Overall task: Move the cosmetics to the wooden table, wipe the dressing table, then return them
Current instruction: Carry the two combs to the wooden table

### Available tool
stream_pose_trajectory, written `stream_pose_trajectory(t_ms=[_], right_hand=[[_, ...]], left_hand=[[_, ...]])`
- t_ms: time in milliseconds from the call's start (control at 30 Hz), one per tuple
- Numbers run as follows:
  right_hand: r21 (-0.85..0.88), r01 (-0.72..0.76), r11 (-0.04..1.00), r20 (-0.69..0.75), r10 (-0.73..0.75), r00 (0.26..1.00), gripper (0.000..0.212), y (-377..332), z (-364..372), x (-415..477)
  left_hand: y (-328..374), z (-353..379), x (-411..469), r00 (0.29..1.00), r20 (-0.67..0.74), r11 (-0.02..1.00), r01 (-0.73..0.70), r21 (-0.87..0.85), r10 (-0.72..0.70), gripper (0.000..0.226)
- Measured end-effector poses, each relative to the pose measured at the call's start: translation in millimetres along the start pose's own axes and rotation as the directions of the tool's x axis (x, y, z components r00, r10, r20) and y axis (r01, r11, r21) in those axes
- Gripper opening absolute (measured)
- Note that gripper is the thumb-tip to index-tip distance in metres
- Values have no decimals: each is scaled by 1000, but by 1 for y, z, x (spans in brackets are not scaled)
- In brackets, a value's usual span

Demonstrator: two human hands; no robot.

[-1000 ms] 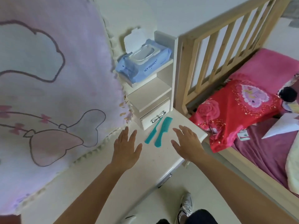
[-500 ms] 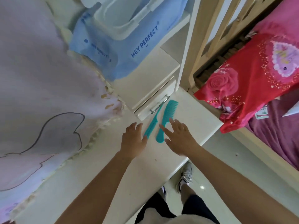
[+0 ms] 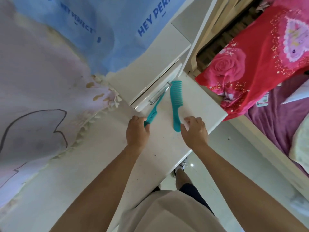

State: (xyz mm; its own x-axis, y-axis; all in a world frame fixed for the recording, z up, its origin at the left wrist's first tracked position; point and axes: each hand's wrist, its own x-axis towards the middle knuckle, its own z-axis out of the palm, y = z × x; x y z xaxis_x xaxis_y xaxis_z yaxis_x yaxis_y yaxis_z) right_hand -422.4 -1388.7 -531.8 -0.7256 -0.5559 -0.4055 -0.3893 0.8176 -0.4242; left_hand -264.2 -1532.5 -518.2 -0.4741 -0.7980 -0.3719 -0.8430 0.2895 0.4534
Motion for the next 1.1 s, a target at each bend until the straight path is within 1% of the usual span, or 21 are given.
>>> stream_pose_trajectory(t_ms=[67, 167, 233, 333, 400, 500, 633, 700, 767, 867, 933, 1000, 1067, 1100], right_hand=[[-22, -45, 999, 4, 45, 999, 36, -14, 4, 6], [-118, -28, 993, 7, 29, 1000, 48, -30, 8, 11], [-113, -27, 993, 46, 32, 998, 45, -36, 10, 16], [-25, -101, 995, 146, 103, 984, 39, -37, 8, 21], [1, -123, 992, 208, 120, 971, 36, -33, 2, 20], [-65, -57, 996, 277, 73, 958, 34, -21, -11, 12], [-30, -7, 1000, 293, 16, 956, 30, -6, -33, -2], [-4, 29, 1000, 290, -27, 957, 29, -3, -41, -7], [21, 79, 997, 295, -82, 952, 31, -5, -47, -10], [77, 218, 973, 299, -231, 926, 34, -11, -51, -15], [122, 344, 931, 306, -365, 879, 35, -16, -50, -21], [170, 445, 879, 324, -476, 817, 33, -25, -49, -30], [200, 523, 829, 358, -558, 748, 28, -37, -45, -46], [222, 550, 805, 378, -591, 713, 27, -44, -43, -56]], left_hand=[[-1, 0, 4, 1000, 7, 999, 22, -41, -21, 25], [-5, 1, 3, 998, 10, 996, 59, -61, -58, 19], [-8, 1, 0, 996, 4, 995, 84, -61, -84, 19], [-13, 2, -6, 991, 9, 986, 135, -94, -135, 16], [-15, 2, -14, 986, 15, 976, 167, -141, -167, 15], [-14, 1, -30, 984, 49, 968, 175, -182, -169, 13], [3, -11, -55, 995, 32, 967, 102, -235, -98, 9], [16, -21, -69, 996, 6, 959, 85, -271, -87, 9], [26, -30, -84, 991, -50, 943, 103, -315, -124, 14], [36, -39, -114, 953, -202, 907, 128, -402, -224, 20], [35, -39, -138, 912, -294, 888, 138, -439, -287, 20], [33, -40, -166, 871, -349, 877, 168, -450, -346, 18], [27, -41, -198, 823, -396, 858, 196, -474, -407, 16], [24, -42, -215, 787, -435, 848, 200, -490, -437, 14]])
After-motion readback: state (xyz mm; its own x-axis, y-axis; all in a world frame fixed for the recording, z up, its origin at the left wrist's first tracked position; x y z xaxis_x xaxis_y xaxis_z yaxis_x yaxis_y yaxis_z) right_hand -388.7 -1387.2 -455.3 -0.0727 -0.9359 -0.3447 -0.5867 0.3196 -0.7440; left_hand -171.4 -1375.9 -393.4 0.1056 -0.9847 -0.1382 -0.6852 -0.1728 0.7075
